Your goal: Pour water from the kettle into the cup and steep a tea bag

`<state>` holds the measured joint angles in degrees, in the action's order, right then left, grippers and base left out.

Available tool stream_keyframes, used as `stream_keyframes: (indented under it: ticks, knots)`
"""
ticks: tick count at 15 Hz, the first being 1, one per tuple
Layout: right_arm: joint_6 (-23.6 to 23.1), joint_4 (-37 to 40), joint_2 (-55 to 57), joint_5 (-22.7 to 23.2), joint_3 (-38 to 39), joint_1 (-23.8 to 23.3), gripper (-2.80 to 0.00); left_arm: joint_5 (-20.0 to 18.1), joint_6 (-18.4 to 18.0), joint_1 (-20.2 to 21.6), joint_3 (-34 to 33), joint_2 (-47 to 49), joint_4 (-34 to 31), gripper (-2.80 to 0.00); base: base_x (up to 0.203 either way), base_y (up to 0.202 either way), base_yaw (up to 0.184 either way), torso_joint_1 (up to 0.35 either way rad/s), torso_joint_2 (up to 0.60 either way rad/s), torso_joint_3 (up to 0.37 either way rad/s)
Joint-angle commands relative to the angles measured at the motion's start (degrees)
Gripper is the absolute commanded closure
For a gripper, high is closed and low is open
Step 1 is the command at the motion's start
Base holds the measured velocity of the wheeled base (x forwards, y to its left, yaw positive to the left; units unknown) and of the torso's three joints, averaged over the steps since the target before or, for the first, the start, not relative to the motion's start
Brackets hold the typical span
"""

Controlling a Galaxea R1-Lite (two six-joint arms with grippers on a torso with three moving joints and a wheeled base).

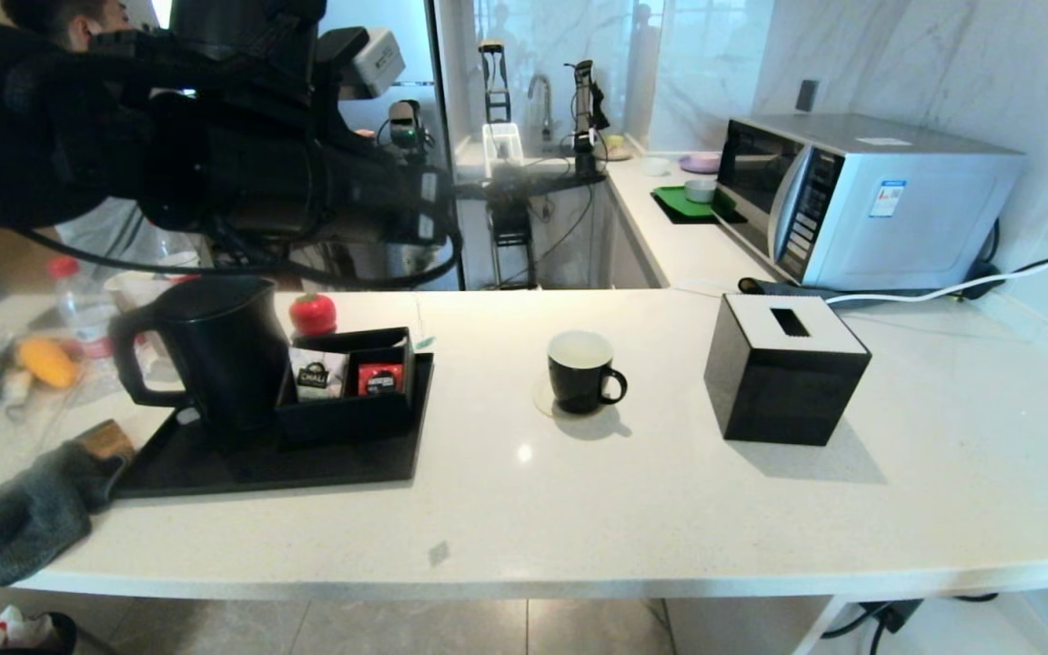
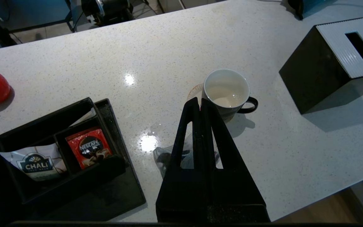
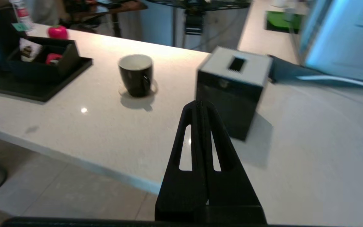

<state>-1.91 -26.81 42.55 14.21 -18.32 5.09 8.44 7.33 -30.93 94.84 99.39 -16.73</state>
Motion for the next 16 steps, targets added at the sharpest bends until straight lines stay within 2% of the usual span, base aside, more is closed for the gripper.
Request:
stream_keyframes:
  ticks: [1, 4, 5, 7, 8, 11, 13, 16]
  knots:
    - [-0.6, -13.3, 23.8, 5.0, -4.0, 1.3, 0.00, 0.6, 0.1, 0.1, -0.1, 0.2, -0.1, 0.00, 0.000, 0.000, 0.000, 0.000, 0.00, 0.000]
    - [-1.5, -24.3, 40.3, 10.7, -13.8, 7.5, 0.00, 0.7, 0.1, 0.0, -0.1, 0.2, -0.1, 0.00, 0.000, 0.000, 0.000, 0.000, 0.00, 0.000]
    - [-1.6, -26.2, 44.0, 11.7, -16.8, 11.0, -2.80, 0.7, 0.1, -0.1, -0.1, 0.2, -0.1, 0.00, 0.000, 0.000, 0.000, 0.000, 0.00, 0.000]
    - [-1.8, -28.7, 50.5, 12.9, -21.6, 17.1, -2.80, 1.0, 0.1, -0.1, -0.2, 0.2, -0.1, 0.00, 0.000, 0.000, 0.000, 0.000, 0.00, 0.000]
    - [-1.8, -30.2, 53.0, 13.2, -23.1, 18.4, -2.80, 1.0, 0.1, -0.1, -0.5, 0.2, -0.1, 0.00, 0.000, 0.000, 0.000, 0.000, 0.00, 0.000]
    - [-1.0, -38.1, 61.9, 16.2, -28.1, 20.3, -2.80, 1.1, 0.1, -0.2, -1.0, 0.1, -0.1, 0.00, 0.000, 0.000, 0.000, 0.000, 0.00, 0.000]
    - [1.8, -42.3, 66.3, 18.7, -31.5, 21.4, -2.80, 1.3, 0.1, -0.4, -0.9, 0.1, -0.1, 0.00, 0.000, 0.000, 0.000, 0.000, 0.00, 0.000]
    - [3.2, -43.4, 69.8, 19.3, -34.5, 24.9, -2.80, 1.8, 0.1, -1.7, -1.0, -0.3, -0.1, 0.00, 0.000, 0.000, 0.000, 0.000, 0.00, 0.000]
